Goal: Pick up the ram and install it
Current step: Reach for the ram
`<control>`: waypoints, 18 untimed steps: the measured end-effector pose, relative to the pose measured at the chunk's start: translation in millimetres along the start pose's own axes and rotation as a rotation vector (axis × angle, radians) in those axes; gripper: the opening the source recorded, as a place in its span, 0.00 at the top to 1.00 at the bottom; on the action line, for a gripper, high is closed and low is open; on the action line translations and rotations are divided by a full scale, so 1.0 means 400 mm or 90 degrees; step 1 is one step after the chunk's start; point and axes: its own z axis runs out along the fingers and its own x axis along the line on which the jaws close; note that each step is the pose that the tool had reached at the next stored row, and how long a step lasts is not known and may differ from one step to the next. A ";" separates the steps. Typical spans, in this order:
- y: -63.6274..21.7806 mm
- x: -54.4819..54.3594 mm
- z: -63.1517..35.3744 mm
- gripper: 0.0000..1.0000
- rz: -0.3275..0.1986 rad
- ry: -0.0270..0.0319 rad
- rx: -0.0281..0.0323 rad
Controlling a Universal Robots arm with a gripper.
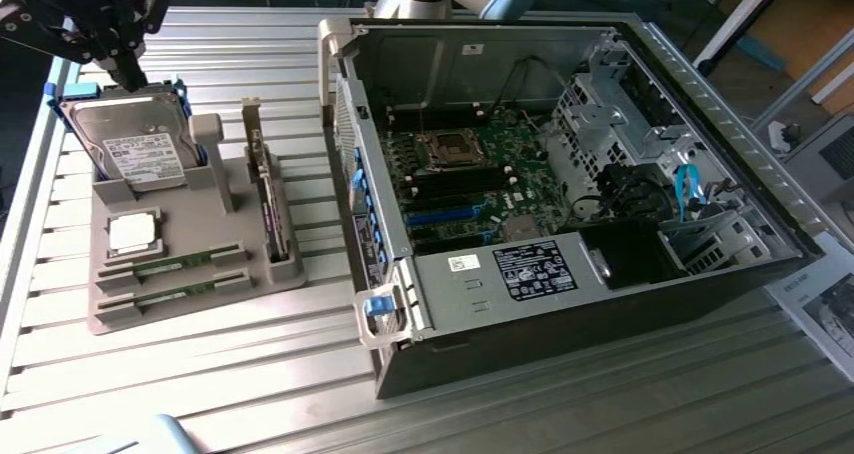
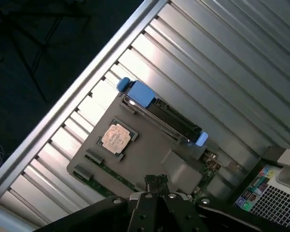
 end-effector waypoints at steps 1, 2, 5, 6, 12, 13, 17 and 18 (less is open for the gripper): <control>0.000 0.000 0.000 0.90 -0.012 0.0006 -0.0003; 0.000 0.000 0.000 0.90 -0.033 0.0015 -0.0008; 0.000 0.000 0.001 0.90 -0.086 0.0038 -0.0021; 0.000 0.000 0.001 0.90 -0.099 0.0045 -0.0024; 0.000 0.000 0.001 0.90 -0.206 0.0091 -0.0051; 0.000 0.000 0.001 0.90 -0.232 0.0103 -0.0057; 0.000 0.000 0.002 0.90 -0.306 0.0135 -0.0075; 0.000 0.000 0.002 0.90 -0.326 0.0145 -0.0080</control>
